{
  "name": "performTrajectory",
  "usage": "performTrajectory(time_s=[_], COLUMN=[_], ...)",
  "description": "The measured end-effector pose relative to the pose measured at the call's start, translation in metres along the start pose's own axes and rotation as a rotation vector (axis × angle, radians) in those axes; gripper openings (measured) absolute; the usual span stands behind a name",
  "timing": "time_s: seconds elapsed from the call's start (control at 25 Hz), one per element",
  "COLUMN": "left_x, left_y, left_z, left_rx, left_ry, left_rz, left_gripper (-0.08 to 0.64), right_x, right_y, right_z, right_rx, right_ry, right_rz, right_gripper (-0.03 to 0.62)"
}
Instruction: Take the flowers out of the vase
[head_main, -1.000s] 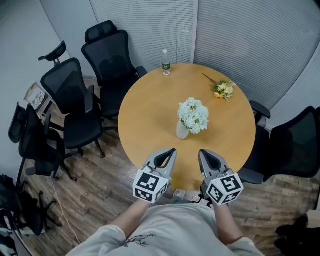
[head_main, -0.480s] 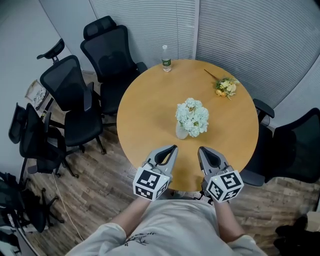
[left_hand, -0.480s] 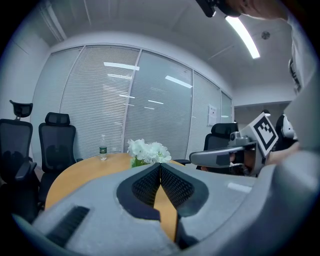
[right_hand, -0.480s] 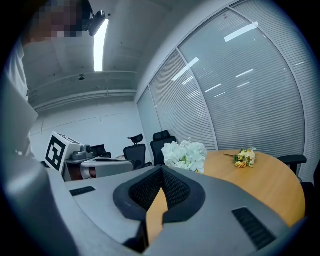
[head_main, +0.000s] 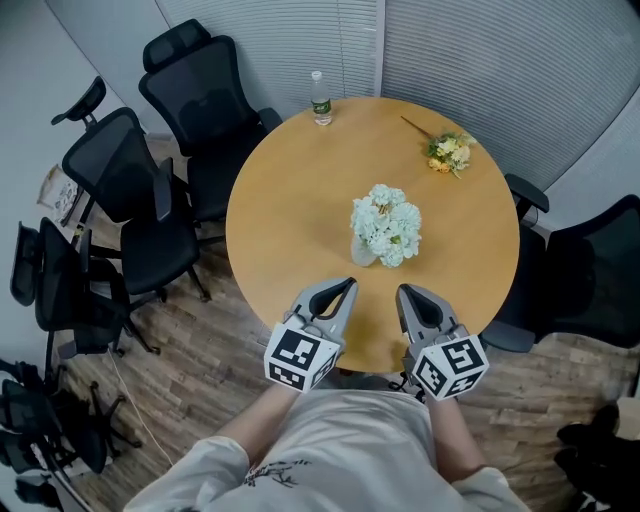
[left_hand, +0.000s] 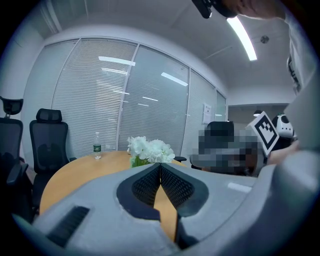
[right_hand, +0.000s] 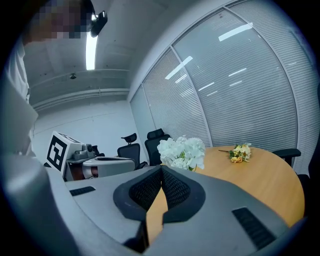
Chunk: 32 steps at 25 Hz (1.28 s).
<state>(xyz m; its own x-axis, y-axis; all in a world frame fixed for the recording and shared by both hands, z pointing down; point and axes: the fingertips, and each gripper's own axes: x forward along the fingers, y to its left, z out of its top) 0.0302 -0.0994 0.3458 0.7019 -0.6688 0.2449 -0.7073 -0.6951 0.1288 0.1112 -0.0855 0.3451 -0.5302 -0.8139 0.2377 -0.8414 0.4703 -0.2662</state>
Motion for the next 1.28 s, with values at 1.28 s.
performTrajectory(time_s=[1.28], left_x=[0.064], left_y=[0.059], left_z=[-0.086], left_rx=[0.058], left_ry=[0.088], left_rz=[-0.105], left_gripper=[0.085], right_x=[0.088], right_y=[-0.027], right_z=[-0.066], right_rx=[0.063], right_ry=[0.011], right_rz=[-0.091], right_gripper=[0.011])
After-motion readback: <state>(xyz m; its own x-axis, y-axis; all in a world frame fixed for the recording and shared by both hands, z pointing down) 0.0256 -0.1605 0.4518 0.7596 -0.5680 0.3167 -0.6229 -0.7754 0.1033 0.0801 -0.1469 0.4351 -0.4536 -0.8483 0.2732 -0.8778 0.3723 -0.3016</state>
